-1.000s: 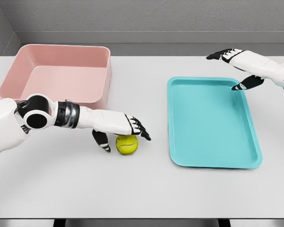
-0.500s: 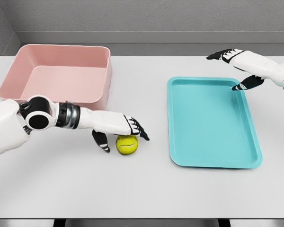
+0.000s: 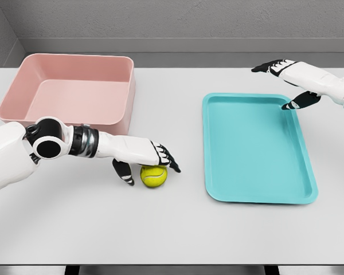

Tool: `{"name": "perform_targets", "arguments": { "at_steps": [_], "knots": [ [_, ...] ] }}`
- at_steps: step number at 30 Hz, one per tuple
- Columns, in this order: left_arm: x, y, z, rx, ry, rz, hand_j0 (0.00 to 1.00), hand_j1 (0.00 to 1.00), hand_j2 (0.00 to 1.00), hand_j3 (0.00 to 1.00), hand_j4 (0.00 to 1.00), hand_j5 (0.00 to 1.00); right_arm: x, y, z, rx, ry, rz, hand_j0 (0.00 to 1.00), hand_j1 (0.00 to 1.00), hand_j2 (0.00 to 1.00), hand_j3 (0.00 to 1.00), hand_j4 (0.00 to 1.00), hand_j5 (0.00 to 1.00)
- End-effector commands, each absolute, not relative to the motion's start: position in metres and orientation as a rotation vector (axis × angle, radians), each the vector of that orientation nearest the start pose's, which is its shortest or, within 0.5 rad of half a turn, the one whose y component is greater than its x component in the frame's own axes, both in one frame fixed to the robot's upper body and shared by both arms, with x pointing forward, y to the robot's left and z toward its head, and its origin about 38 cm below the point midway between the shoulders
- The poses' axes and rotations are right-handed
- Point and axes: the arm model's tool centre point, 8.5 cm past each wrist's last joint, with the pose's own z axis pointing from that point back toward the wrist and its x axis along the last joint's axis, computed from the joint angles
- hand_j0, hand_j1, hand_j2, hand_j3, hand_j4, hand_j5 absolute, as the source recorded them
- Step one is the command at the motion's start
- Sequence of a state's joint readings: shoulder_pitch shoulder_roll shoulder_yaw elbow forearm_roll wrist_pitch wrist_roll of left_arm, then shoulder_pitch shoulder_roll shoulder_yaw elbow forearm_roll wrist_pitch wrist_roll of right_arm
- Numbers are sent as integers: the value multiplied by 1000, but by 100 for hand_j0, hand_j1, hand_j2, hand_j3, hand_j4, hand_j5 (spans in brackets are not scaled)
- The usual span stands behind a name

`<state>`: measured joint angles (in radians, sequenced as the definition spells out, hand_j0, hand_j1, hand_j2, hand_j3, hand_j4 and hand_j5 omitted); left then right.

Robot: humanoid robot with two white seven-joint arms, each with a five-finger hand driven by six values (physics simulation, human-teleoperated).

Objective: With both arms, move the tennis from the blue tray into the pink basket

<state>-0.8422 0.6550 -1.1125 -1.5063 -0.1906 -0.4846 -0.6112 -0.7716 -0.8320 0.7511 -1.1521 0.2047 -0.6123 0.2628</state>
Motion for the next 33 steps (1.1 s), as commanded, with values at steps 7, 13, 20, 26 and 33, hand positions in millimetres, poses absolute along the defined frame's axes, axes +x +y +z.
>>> {"name": "perform_targets", "arguments": {
  "at_steps": [7,13,20,26,33],
  "knots": [
    [397,159,158,242,1797,3079,48,48,48,48,48,48,476,-358,224,-454,-1574,1695,100,100,100,100,100,100],
    [398,161,157,236,1799,3085,40,40,40,40,40,40,476,-358,224,-454,-1574,1695,100,100,100,100,100,100],
    [402,163,178,211,1849,3011,39,39,39,39,39,39,476,-358,224,-455,-1575,1695,100,100,100,100,100,100],
    [409,169,207,162,1887,2940,39,39,39,39,39,39,476,-358,224,-455,-1575,1695,100,100,100,100,100,100],
    [414,172,222,121,1900,2924,39,39,39,39,39,39,476,-358,224,-455,-1575,1695,100,100,100,100,100,100]
  ]
}}
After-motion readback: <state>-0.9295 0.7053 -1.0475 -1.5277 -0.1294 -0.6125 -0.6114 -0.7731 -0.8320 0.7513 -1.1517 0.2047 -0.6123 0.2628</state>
